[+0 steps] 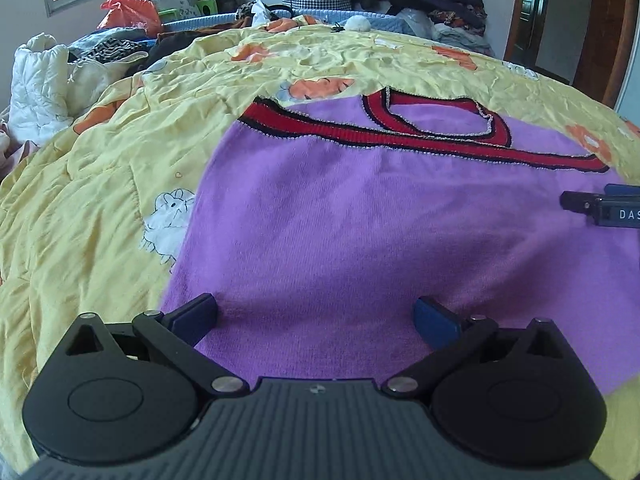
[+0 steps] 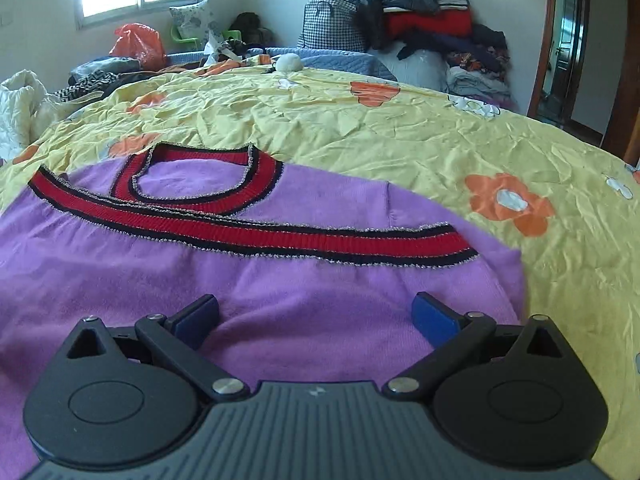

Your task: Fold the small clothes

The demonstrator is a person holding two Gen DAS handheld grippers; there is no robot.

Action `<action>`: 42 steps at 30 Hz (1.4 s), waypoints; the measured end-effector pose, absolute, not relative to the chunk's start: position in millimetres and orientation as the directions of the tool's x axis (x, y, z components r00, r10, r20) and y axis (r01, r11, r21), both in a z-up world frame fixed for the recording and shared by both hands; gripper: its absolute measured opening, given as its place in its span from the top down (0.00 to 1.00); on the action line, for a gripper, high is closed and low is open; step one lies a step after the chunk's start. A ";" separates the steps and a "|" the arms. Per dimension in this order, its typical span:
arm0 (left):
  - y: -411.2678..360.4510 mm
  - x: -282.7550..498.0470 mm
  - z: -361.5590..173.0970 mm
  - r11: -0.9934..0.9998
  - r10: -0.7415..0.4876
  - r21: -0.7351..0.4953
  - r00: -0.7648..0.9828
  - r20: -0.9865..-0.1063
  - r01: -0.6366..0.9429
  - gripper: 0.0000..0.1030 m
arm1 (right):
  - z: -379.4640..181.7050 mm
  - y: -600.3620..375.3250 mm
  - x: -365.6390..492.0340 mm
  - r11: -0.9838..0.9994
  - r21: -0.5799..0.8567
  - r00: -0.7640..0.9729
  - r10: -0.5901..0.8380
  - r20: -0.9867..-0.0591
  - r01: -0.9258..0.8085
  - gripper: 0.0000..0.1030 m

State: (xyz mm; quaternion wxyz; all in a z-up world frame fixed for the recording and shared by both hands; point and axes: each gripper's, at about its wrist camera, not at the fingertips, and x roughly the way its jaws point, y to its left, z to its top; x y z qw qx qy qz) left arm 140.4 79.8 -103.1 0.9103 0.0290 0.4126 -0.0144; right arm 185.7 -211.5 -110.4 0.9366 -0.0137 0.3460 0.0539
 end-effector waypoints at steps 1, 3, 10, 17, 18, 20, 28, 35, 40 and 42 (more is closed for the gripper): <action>80.4 141.1 -103.5 0.998 -0.002 0.039 0.655 -0.756 0.048 0.00 | -111.3 -209.2 185.9 0.994 0.004 0.755 0.086 -0.650 -0.110 0.00; 82.5 142.4 -103.0 0.999 -0.007 0.029 0.647 -0.762 0.044 0.00 | -111.8 -208.2 185.5 0.994 0.001 0.757 0.080 -0.649 -0.105 0.00; 89.5 142.7 -104.8 0.999 -0.037 -0.006 0.637 -0.770 0.051 0.00 | -112.3 -206.0 183.5 0.996 -0.005 0.764 0.068 -0.641 -0.093 0.00; 89.8 140.7 -106.4 0.999 -0.036 -0.017 0.653 -0.756 0.035 0.00 | -112.3 -204.9 181.6 0.997 -0.008 0.773 0.052 -0.633 -0.073 0.00; 90.7 140.7 -105.9 0.999 -0.043 -0.020 0.655 -0.755 0.042 0.00 | -112.2 -204.9 181.8 0.997 -0.008 0.772 0.051 -0.633 -0.073 0.00; 94.6 142.0 -102.3 0.997 -0.065 -0.030 0.645 -0.761 0.065 0.00 | -110.8 -205.4 181.1 0.997 -0.007 0.774 0.051 -0.632 -0.071 0.00; 102.3 182.6 -67.8 0.981 -0.195 -0.137 0.676 -0.710 0.139 0.00 | -98.0 -222.5 192.9 0.997 0.073 0.783 0.072 -0.618 -0.034 0.00; 89.4 274.4 -93.8 0.990 -0.048 0.054 0.667 -0.744 0.132 0.00 | -105.2 -242.7 216.5 0.999 0.014 0.747 0.031 -0.664 -0.029 0.00; 122.2 307.2 -106.2 0.999 -0.038 -0.008 0.645 -0.763 0.049 0.00 | -115.2 -263.0 221.5 0.996 0.090 0.754 0.045 -0.655 0.019 0.00; 133.4 302.4 -104.4 0.999 -0.034 -0.035 0.646 -0.762 0.011 0.00 | -114.0 -264.5 219.1 0.995 0.091 0.758 0.035 -0.651 0.032 0.00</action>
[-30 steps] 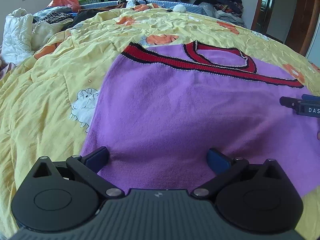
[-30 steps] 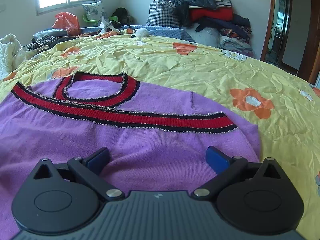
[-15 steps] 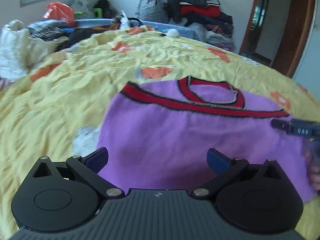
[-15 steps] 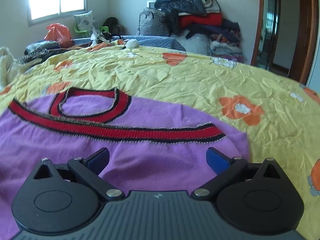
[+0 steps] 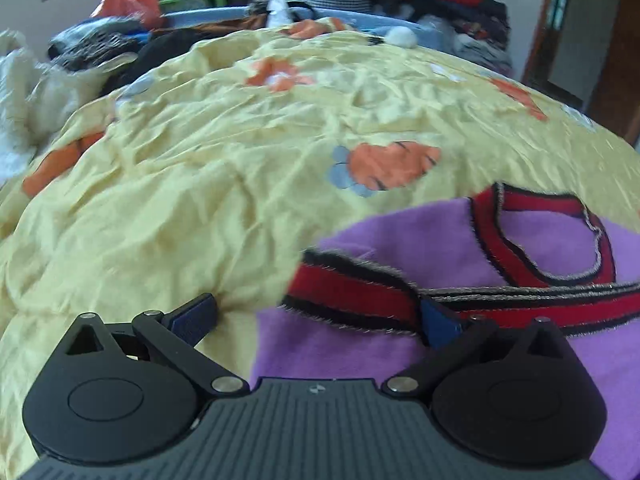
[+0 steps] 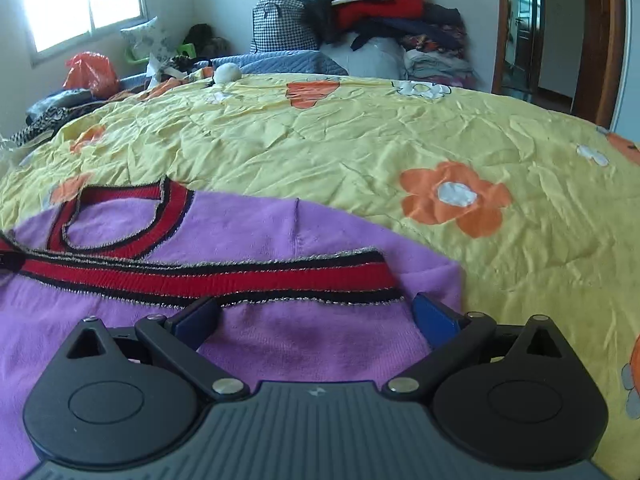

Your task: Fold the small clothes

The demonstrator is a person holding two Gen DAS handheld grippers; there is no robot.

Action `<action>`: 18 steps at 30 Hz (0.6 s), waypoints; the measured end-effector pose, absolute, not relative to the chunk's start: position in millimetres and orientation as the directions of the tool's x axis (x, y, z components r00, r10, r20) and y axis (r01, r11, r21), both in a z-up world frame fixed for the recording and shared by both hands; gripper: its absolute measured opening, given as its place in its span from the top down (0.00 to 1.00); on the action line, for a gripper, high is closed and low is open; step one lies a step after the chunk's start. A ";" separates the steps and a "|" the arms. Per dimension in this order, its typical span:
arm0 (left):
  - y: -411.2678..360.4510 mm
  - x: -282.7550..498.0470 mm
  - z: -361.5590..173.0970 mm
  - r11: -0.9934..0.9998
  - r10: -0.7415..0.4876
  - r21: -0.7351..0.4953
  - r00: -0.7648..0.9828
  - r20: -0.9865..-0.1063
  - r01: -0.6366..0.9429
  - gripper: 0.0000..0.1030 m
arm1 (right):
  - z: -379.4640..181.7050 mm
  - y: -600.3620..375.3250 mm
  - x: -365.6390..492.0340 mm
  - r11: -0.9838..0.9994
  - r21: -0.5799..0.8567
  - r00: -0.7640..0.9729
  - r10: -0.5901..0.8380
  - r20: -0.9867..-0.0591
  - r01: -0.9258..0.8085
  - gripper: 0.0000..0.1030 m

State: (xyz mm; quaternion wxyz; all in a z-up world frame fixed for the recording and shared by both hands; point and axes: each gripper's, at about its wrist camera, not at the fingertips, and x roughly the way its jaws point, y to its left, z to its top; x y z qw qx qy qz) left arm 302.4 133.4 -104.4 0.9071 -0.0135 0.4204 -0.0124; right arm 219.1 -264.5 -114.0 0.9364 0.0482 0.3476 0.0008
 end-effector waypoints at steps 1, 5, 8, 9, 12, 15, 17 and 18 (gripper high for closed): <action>136.3 297.9 -101.4 0.998 -0.052 -0.057 0.649 -0.759 0.013 0.00 | -113.0 -266.7 214.2 0.993 0.100 0.767 0.018 -0.641 0.060 0.00; 139.6 267.6 -85.7 0.986 -0.152 -0.154 0.736 -0.660 0.066 0.00 | -109.5 -281.1 194.3 0.980 0.187 0.823 0.047 -0.566 0.073 0.00; 131.5 259.2 -85.7 0.978 -0.196 -0.181 0.777 -0.599 0.107 0.00 | -108.4 -286.8 190.2 0.973 0.216 0.843 0.049 -0.536 0.081 0.00; 126.0 257.9 -89.3 0.978 -0.200 -0.168 0.784 -0.587 0.123 0.00 | -107.5 -286.9 190.2 0.973 0.214 0.849 0.042 -0.526 0.084 0.00; 116.1 268.0 -111.5 0.986 -0.166 -0.119 0.746 -0.645 0.117 0.00 | -106.3 -279.7 190.5 0.981 0.168 0.856 0.004 -0.518 0.097 0.00; 125.8 269.7 -111.4 0.983 -0.168 -0.163 0.745 -0.645 0.081 0.00 | -106.1 -269.3 194.9 0.992 0.123 0.844 0.044 -0.534 0.026 0.00; 125.2 269.6 -111.6 0.985 -0.166 -0.149 0.744 -0.647 0.089 0.00 | -107.3 -266.9 197.7 0.994 0.108 0.828 0.053 -0.558 0.009 0.00; 123.3 270.5 -112.3 0.987 -0.155 -0.132 0.743 -0.651 0.090 0.00 | -109.0 -266.9 202.2 0.993 0.115 0.811 0.060 -0.582 0.009 0.00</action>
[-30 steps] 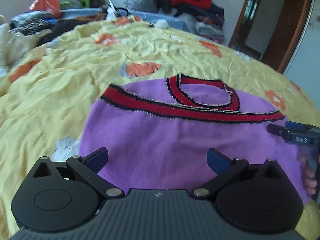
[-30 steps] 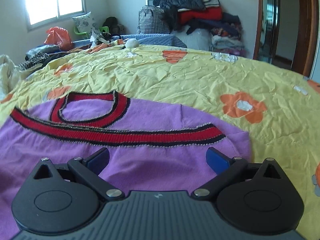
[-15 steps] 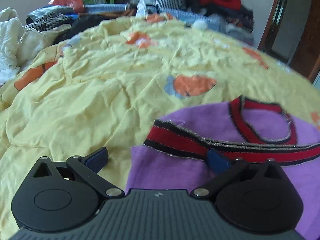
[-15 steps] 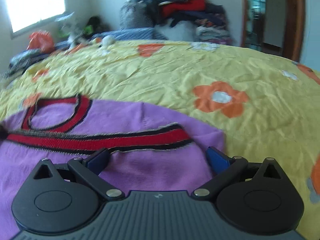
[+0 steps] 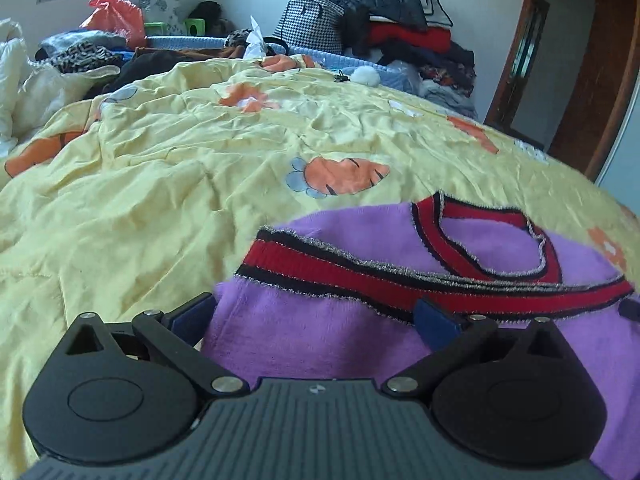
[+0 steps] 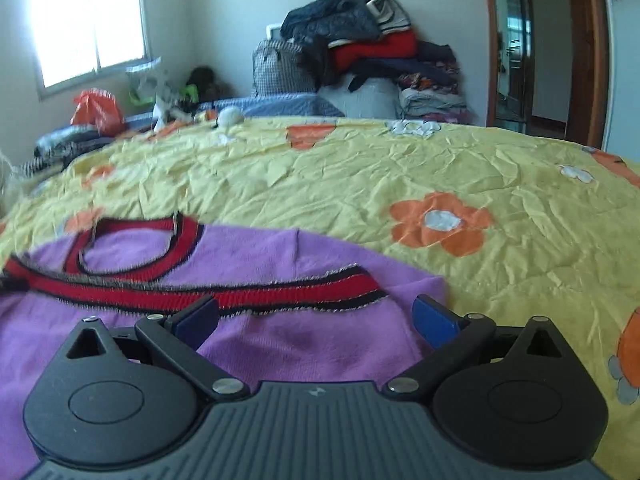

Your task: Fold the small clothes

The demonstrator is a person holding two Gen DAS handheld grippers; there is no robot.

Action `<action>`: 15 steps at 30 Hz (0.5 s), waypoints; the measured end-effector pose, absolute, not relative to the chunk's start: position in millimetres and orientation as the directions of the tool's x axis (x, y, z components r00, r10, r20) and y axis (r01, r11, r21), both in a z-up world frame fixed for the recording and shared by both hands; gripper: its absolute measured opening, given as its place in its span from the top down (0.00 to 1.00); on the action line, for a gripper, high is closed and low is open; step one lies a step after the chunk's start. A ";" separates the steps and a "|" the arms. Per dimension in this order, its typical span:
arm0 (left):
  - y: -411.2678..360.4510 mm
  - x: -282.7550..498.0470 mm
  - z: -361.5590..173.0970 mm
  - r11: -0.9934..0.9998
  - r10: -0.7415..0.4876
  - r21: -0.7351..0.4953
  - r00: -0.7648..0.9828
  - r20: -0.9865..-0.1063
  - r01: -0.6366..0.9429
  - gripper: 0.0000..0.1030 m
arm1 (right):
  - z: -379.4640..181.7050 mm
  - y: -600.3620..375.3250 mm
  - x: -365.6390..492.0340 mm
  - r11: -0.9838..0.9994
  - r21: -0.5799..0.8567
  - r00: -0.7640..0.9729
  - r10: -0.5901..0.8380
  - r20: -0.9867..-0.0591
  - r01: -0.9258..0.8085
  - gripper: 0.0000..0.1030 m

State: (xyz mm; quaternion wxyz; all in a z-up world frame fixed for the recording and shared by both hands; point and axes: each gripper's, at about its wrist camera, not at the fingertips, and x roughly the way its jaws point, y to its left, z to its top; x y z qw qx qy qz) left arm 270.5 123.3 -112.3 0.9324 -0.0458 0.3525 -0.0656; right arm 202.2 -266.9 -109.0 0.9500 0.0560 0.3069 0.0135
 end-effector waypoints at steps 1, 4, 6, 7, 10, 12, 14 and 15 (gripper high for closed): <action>120.7 270.5 -112.9 0.989 -0.141 -0.117 0.744 -0.654 0.085 0.00 | -109.9 -265.9 204.7 0.994 0.110 0.806 0.049 -0.590 0.021 0.00; 115.4 270.8 -114.7 0.993 -0.114 -0.086 0.745 -0.657 0.076 0.00 | -109.7 -260.4 201.5 0.985 0.035 0.815 -0.118 -0.568 0.167 0.00; 116.3 271.6 -115.0 0.993 -0.112 -0.089 0.747 -0.656 0.072 0.00 | -107.1 -248.4 190.9 0.977 -0.051 0.844 -0.205 -0.496 0.207 0.00; 117.3 272.2 -115.3 0.993 -0.115 -0.094 0.747 -0.654 0.071 0.00 | -106.1 -242.4 184.6 0.990 -0.058 0.874 -0.141 -0.466 0.129 0.00; 116.1 273.5 -115.4 0.994 -0.106 -0.086 0.747 -0.657 0.066 0.00 | -106.1 -221.8 174.0 0.990 -0.136 0.901 -0.016 -0.432 -0.047 0.00; 113.0 274.3 -115.8 0.995 -0.096 -0.065 0.744 -0.662 0.070 0.00 | -110.2 -216.7 186.3 0.980 -0.151 0.852 0.035 -0.522 -0.132 0.00; 109.2 276.1 -116.1 0.997 -0.080 -0.043 0.741 -0.667 0.068 0.00 | -112.8 -219.0 200.2 0.974 -0.100 0.793 0.104 -0.601 -0.204 0.00; 107.6 276.8 -116.3 0.997 -0.077 -0.035 0.740 -0.668 0.072 0.00 | -113.3 -226.2 207.8 0.978 -0.041 0.764 0.131 -0.632 -0.202 0.00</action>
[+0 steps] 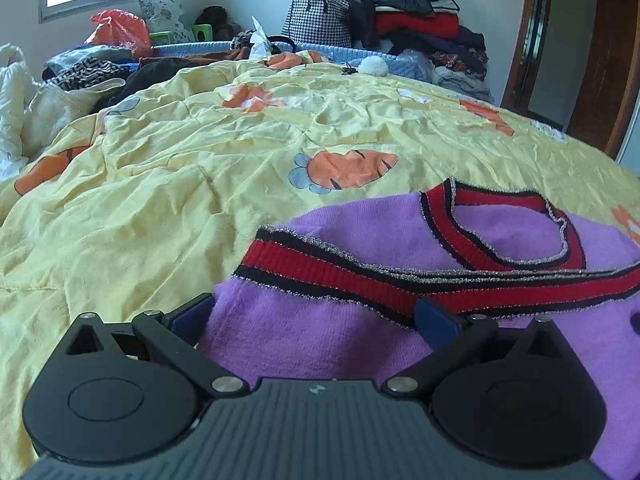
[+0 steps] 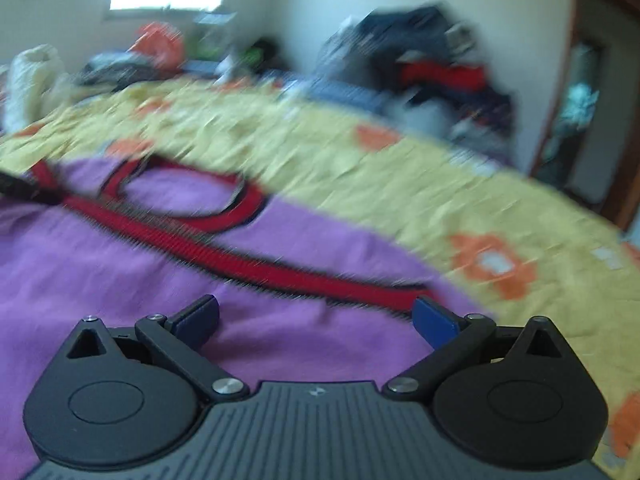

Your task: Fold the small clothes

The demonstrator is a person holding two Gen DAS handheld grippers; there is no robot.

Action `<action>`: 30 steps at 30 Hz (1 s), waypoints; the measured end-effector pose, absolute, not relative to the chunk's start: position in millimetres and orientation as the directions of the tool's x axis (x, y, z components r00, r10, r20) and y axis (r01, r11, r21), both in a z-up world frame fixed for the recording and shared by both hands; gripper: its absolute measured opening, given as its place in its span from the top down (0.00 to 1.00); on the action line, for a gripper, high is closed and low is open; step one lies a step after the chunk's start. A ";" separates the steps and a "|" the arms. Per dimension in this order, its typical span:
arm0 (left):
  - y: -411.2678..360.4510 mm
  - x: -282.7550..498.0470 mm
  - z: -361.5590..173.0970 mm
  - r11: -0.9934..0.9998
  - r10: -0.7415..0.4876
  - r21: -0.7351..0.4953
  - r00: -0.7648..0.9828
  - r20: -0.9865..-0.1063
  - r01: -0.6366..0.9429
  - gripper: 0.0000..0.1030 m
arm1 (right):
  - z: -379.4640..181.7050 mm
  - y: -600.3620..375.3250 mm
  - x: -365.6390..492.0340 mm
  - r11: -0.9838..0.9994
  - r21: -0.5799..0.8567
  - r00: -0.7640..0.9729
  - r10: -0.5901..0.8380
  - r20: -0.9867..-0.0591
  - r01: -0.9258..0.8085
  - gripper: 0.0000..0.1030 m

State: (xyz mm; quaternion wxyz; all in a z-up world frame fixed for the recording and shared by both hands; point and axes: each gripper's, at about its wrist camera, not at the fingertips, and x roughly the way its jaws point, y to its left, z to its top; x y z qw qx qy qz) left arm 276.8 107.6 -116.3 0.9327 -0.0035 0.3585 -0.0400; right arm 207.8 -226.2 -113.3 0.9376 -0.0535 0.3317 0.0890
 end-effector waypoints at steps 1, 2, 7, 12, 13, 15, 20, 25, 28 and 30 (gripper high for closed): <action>108.2 277.9 -116.3 0.997 -0.080 -0.039 0.739 -0.669 0.073 0.00 | -116.8 -235.5 213.2 0.982 0.029 0.742 0.160 -0.651 -0.186 0.00; 108.9 278.1 -116.3 0.997 -0.081 -0.044 0.739 -0.669 0.070 0.00 | -116.3 -243.4 215.5 0.985 0.054 0.742 0.158 -0.652 -0.162 0.00; 110.5 279.3 -116.5 0.996 -0.087 -0.058 0.743 -0.663 0.065 0.00 | -119.1 -257.5 208.8 0.998 0.063 0.755 0.057 -0.653 -0.021 0.00; 125.8 284.8 -108.1 0.983 -0.182 -0.122 0.697 -0.693 0.136 0.00 | -110.8 -254.8 196.3 0.992 0.092 0.769 0.129 -0.626 -0.091 0.00; 132.4 286.6 -106.2 0.978 -0.209 -0.144 0.678 -0.705 0.152 0.00 | -104.6 -255.2 188.0 0.989 0.102 0.779 0.151 -0.608 -0.111 0.00; 149.8 288.2 -103.5 0.958 -0.286 -0.224 0.650 -0.704 0.179 0.00 | -93.3 -254.3 168.1 0.988 0.107 0.805 0.153 -0.573 -0.111 0.00; 192.2 296.3 -107.3 0.863 -0.488 -0.457 0.591 -0.642 0.216 0.00 | -79.4 -251.9 130.5 0.981 0.160 0.828 0.180 -0.531 -0.110 0.00; 206.8 313.6 -119.3 0.700 -0.684 -0.667 0.504 -0.527 0.254 0.00 | -73.7 -241.2 109.8 0.964 0.243 0.843 0.215 -0.494 -0.104 0.00; 208.5 332.0 -125.2 0.610 -0.765 -0.760 0.416 -0.491 0.226 0.00 | -70.8 -219.0 102.6 0.970 0.204 0.848 0.220 -0.483 -0.136 0.00; 212.0 344.1 -127.4 0.570 -0.800 -0.796 0.358 -0.481 0.203 0.00 | -67.9 -198.5 98.7 0.973 0.145 0.852 0.229 -0.471 -0.182 0.00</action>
